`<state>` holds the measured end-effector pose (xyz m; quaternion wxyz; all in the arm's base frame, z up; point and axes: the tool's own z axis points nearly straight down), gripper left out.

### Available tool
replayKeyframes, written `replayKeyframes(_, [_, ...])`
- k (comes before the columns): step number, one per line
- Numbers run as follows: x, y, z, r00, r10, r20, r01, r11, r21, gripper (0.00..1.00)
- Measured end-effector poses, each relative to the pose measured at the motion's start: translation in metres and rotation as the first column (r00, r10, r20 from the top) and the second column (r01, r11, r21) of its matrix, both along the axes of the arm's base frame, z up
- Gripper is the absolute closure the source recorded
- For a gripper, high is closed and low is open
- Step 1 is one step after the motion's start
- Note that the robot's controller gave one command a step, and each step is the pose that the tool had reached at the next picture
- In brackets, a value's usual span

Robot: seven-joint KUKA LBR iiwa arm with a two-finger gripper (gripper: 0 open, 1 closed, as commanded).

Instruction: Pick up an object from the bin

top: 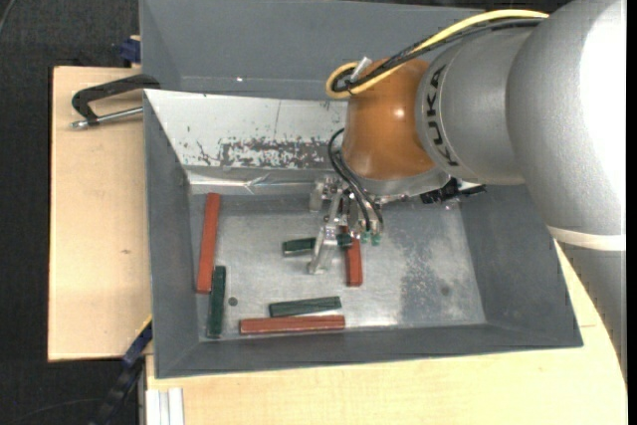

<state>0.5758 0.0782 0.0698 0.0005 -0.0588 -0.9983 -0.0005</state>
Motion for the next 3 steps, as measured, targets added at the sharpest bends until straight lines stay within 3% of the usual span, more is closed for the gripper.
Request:
replayKeyframes(1, [0.001,0.001,0.001,1.000,0.001,0.003,-0.001,1.000,0.000,0.00])
replayKeyframes(2, [0.001,0.001,0.001,1.000,0.001,0.003,-0.001,1.000,0.001,1.00])
replayKeyframes(3, [0.004,0.002,0.084,1.000,0.002,0.015,-0.002,1.000,0.002,1.00])
